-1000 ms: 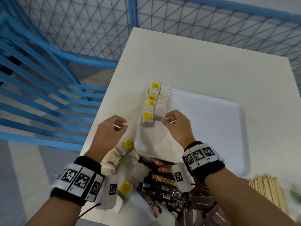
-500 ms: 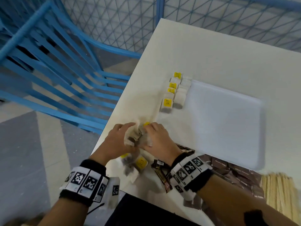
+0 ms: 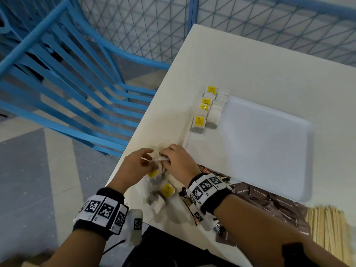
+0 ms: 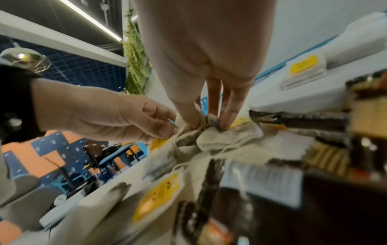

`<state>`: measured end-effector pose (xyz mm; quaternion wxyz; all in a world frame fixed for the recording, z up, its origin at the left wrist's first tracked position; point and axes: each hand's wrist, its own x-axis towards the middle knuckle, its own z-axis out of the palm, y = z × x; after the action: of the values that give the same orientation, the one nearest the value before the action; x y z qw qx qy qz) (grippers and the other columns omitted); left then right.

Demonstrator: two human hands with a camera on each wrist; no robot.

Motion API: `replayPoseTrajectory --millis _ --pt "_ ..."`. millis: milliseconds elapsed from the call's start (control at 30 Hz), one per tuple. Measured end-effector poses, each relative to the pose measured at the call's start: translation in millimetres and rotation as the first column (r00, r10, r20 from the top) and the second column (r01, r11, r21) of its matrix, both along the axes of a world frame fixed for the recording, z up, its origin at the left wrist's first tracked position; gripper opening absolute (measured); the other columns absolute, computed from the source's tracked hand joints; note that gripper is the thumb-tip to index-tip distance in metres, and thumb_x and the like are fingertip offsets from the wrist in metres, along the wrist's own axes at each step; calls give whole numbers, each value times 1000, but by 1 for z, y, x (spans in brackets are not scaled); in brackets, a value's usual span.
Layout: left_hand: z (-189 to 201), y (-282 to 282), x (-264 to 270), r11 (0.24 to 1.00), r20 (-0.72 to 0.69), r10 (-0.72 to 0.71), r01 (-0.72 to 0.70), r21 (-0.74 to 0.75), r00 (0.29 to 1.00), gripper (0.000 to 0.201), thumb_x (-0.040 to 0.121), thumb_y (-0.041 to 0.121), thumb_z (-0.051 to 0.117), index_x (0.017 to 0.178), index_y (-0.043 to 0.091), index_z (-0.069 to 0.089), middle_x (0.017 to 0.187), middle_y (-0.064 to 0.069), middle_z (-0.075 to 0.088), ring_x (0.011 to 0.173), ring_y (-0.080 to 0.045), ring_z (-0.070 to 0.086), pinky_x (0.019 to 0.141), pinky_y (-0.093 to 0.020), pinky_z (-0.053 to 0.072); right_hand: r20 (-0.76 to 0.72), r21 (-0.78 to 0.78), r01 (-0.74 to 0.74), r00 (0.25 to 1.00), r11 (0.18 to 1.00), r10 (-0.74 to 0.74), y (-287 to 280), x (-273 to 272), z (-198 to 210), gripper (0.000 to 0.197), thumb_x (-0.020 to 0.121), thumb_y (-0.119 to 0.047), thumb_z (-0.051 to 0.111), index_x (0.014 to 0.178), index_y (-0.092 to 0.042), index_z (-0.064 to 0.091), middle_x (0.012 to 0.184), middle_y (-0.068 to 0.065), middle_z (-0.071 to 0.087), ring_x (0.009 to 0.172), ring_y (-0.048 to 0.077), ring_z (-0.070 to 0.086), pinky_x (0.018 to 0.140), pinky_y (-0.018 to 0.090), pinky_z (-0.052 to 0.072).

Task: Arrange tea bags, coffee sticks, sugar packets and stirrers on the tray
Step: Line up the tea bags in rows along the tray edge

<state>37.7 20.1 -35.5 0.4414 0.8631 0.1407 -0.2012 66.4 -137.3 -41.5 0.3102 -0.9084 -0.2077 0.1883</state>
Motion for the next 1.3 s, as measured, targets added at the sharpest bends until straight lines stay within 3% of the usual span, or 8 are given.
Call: replayPoseTrajectory --millis 367,500,667,733,800,933,1167,1300 --pt "10 7 -15 996 56 6 -1 -87 998 13 85 13 66 82 25 65 81 4 70 67 0 61 63 -6 45 -183 344 445 895 827 -406 -35 6 20 18 86 -16 62 104 -14 67 96 3 68 87 16 63 73 13 45" --pt "21 7 -33 968 105 -20 46 -246 994 18 90 7 58 88 23 66 77 10 67 68 -1 61 62 -10 44 -401 411 559 820 720 -407 -57 10 28 14 87 -17 62 100 -21 66 96 0 70 91 19 66 88 37 54" --pt "6 -1 -56 873 333 -484 471 124 809 24 91 13 50 96 34 60 96 13 51 78 -4 58 71 -11 44 -477 471 585 799 661 -366 -82 3 44 13 85 -22 64 97 -28 67 100 3 71 98 25 66 92 48 51" --pt "-1 -4 -60 815 259 -579 540 212 773 25 85 33 52 109 37 53 103 13 44 81 -9 55 73 -13 41 -485 478 598 790 644 -375 -88 0 48 12 87 -19 63 96 -26 68 98 5 71 96 24 66 89 46 53" --pt "-5 -7 -63 749 96 -647 607 266 756 60 71 50 64 126 40 42 118 9 36 99 -14 48 85 -22 40 -496 478 607 783 635 -376 -93 -3 50 12 87 -17 62 97 -21 67 98 7 71 96 25 67 87 42 55" --pt "-3 -22 -57 597 -143 -715 704 385 684 90 70 31 77 143 36 25 133 -3 26 113 -21 39 94 -30 43 -509 455 611 775 648 -374 -97 -10 48 12 88 -15 62 96 -21 67 97 7 70 95 23 67 85 40 56" --pt "-3 -26 -37 819 -41 -561 561 120 827 39 80 14 71 115 13 54 114 8 34 97 -10 44 76 -5 37 -490 423 611 775 669 -399 -97 -16 42 11 85 -24 65 95 -25 68 95 2 71 94 25 67 87 49 54" --pt "2 -22 -23 911 128 -413 405 80 902 35 70 21 81 95 24 56 104 9 41 91 1 47 74 1 34 -498 416 623 765 662 -408 -100 -16 43 12 86 -22 64 98 -21 67 97 3 71 95 24 67 86 43 56"
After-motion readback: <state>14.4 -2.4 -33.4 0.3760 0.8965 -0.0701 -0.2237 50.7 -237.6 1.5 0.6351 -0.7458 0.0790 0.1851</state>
